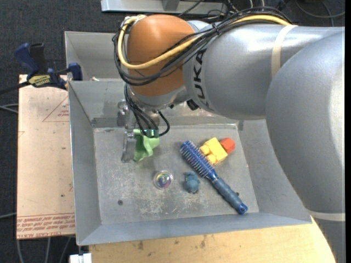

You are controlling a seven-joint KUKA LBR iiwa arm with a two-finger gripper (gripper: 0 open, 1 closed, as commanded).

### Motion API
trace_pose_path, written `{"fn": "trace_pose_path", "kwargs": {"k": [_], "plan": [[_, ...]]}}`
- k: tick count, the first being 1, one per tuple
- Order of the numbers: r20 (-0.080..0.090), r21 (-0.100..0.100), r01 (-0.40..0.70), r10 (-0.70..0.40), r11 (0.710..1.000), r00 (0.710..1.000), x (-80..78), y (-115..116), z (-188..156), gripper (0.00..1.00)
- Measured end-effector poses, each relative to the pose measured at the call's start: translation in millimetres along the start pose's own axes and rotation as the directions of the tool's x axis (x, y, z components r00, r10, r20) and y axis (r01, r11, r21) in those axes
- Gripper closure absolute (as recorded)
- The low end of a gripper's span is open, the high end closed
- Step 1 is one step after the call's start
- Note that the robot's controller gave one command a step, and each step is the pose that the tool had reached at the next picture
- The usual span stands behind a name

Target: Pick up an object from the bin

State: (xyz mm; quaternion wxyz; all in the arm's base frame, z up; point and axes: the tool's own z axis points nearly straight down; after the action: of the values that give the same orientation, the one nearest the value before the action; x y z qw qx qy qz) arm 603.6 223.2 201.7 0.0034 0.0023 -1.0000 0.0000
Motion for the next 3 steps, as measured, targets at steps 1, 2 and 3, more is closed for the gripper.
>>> {"fn": "trace_pose_path", "kwargs": {"k": [1, 2, 3], "plan": [[0.003, 0.002, -0.125, 0.125, 0.992, 0.992, 48.9, -61, 13, 0.0], [0.009, -0.003, -0.328, 0.328, 0.945, 0.945, -36.5, -99, 43, 0.0], [-0.008, 0.003, -0.421, 0.421, 0.907, 0.907, -46.4, -61, 135, 0.0]]}}
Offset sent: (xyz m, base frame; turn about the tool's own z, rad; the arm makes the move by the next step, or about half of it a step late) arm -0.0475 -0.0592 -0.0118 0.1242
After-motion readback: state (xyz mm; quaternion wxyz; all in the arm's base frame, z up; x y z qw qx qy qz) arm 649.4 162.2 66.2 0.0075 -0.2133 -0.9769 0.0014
